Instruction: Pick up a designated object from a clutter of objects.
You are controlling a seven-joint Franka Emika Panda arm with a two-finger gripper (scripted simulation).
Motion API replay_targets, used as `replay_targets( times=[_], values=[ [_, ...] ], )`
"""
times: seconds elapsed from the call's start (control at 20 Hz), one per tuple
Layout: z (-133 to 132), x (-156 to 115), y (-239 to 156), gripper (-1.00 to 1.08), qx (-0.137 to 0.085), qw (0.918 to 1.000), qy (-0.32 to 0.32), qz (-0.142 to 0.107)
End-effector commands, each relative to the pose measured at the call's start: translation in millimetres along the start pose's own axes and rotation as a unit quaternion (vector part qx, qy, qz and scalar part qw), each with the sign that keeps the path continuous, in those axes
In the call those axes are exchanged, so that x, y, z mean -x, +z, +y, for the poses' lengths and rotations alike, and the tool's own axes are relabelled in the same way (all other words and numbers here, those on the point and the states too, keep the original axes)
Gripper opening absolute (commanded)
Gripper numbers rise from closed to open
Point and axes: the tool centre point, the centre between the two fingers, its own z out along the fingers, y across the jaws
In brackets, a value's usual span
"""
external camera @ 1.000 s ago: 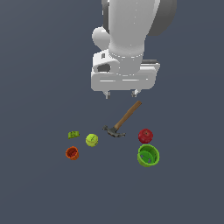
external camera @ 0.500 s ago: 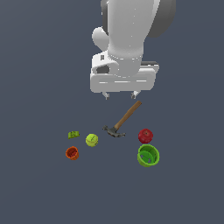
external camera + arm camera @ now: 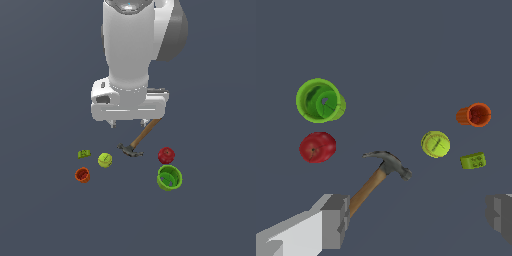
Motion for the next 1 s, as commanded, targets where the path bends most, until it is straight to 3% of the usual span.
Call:
replay_targets(
  times=[0.0, 0.5, 0.95],
  values=[
    [14, -11, 13, 1.00, -0.003, 1.0000, 0.008, 0.000],
    [94, -57, 91, 1.00, -0.009, 0.9986, 0.052, 0.005],
    [163, -74, 162, 1.00, -0.005, 0.9964, 0.084, 0.008]
  ],
)
